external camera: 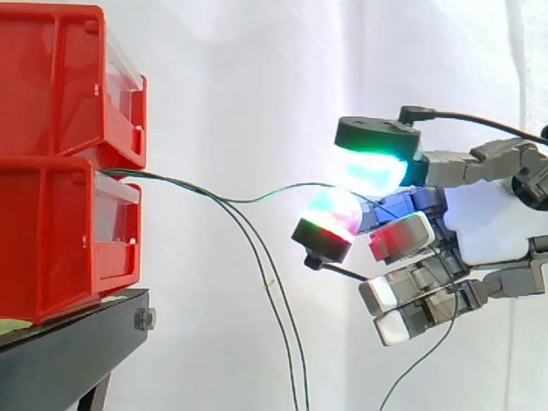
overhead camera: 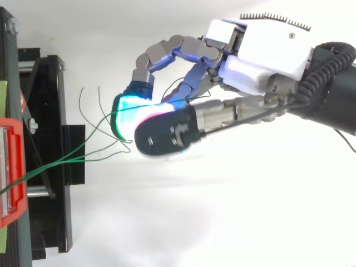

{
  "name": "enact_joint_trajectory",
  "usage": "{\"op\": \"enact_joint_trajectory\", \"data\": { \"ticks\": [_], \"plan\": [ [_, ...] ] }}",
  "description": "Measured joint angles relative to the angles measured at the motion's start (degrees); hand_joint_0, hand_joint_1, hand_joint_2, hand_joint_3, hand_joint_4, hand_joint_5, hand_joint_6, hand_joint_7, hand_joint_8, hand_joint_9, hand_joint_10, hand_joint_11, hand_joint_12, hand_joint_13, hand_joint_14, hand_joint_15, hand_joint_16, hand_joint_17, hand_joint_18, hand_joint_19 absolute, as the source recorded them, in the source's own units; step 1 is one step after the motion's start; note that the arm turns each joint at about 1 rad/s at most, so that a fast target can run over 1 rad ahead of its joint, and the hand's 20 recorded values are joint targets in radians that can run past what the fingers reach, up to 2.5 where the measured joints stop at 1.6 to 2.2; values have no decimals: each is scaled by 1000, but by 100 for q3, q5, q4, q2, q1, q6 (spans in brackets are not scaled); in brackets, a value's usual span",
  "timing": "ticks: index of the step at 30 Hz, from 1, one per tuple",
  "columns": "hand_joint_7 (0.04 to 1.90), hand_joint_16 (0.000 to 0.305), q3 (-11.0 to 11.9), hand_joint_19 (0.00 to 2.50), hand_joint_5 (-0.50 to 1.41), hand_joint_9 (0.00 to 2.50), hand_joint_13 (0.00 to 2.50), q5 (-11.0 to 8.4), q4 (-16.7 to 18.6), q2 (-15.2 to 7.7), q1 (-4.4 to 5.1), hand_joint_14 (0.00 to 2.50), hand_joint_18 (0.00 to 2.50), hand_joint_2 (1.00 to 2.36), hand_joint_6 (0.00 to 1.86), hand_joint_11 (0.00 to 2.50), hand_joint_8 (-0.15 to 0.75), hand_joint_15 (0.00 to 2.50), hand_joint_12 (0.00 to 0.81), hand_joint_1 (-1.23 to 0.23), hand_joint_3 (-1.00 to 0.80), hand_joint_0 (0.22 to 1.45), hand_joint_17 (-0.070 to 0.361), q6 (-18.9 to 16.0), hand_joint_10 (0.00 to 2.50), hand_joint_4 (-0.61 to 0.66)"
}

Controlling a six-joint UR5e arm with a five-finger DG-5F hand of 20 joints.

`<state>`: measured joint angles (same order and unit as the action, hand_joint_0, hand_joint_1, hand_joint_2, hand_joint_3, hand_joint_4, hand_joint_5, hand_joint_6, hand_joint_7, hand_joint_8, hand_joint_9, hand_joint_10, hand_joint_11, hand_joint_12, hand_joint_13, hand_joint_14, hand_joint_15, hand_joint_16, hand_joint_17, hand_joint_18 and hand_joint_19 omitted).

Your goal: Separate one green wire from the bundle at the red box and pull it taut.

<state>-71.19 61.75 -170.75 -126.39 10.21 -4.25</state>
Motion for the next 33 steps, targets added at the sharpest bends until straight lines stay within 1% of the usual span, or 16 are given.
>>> {"op": "enact_joint_trajectory", "data": {
  "ticks": [2, 3, 4, 7, 9, 11, 15, 16, 18, 19, 21, 23, 26, 33],
  "plan": [
    [883, 54, 0, 682, -146, 1235, 930, -5, 1, 0, 4, 28, 689, 1000, 909, 1193, 269, 763, 350, -704, -494, 566, 121, 26, 24, 103],
    [900, 54, 0, 686, -143, 1253, 947, -5, 1, 0, 8, 27, 694, 1001, 904, 1188, 273, 765, 360, -569, -484, 548, 123, 37, 24, 105],
    [908, 55, 0, 688, -142, 1265, 947, -6, 3, 0, 13, 28, 692, 1002, 901, 1176, 275, 779, 359, -514, -473, 550, 123, 49, 24, 101],
    [943, 54, 0, 704, -140, 1275, 949, -6, 5, 0, 25, 27, 677, 1008, 897, 1183, 271, 778, 357, -448, -409, 581, 121, 66, 25, 95],
    [938, 54, 0, 703, -139, 1275, 949, -6, 6, 0, 35, 27, 675, 1010, 898, 1181, 267, 786, 357, -453, -387, 584, 121, 69, 24, 92],
    [960, 54, 0, 706, -139, 1271, 949, -5, 6, 0, 44, 28, 676, 1015, 898, 1195, 272, 782, 358, -528, -292, 580, 121, 67, 27, 98],
    [970, 56, 0, 700, -140, 1264, 955, -5, 6, 0, 49, 28, 689, 1017, 902, 1198, 277, 778, 367, -586, -217, 572, 125, 61, 24, 104],
    [945, 58, 0, 689, -139, 1269, 965, -5, 6, 0, 49, 26, 705, 1016, 905, 1188, 290, 769, 379, -596, -210, 573, 130, 61, 23, 108],
    [931, 59, 0, 688, -140, 1271, 963, -5, 6, 0, 50, 26, 708, 1016, 909, 1173, 298, 770, 378, -605, -204, 573, 132, 62, 23, 111],
    [924, 59, 0, 686, -142, 1269, 963, -5, 6, 0, 53, 26, 710, 1017, 911, 1170, 289, 765, 384, -618, -197, 574, 132, 63, 21, 115],
    [920, 58, 0, 692, -143, 1259, 958, -5, 6, 0, 57, 27, 702, 1017, 912, 1190, 293, 767, 375, -635, -194, 575, 130, 63, 23, 115],
    [949, 55, 0, 697, -149, 1243, 945, -5, 6, 0, 57, 26, 680, 1019, 913, 1207, 273, 782, 358, -661, -201, 576, 123, 67, 25, 115],
    [932, 55, 0, 697, -151, 1239, 944, -5, 6, 0, 58, 26, 684, 1018, 917, 1202, 274, 777, 361, -679, -217, 582, 123, 71, 24, 119],
    [927, 54, 0, 686, -150, 1240, 944, -17, -6, 1, 59, 28, 695, 1021, 922, 1208, 268, 778, 352, -704, -192, 598, 122, 68, 24, 69]
  ]
}}
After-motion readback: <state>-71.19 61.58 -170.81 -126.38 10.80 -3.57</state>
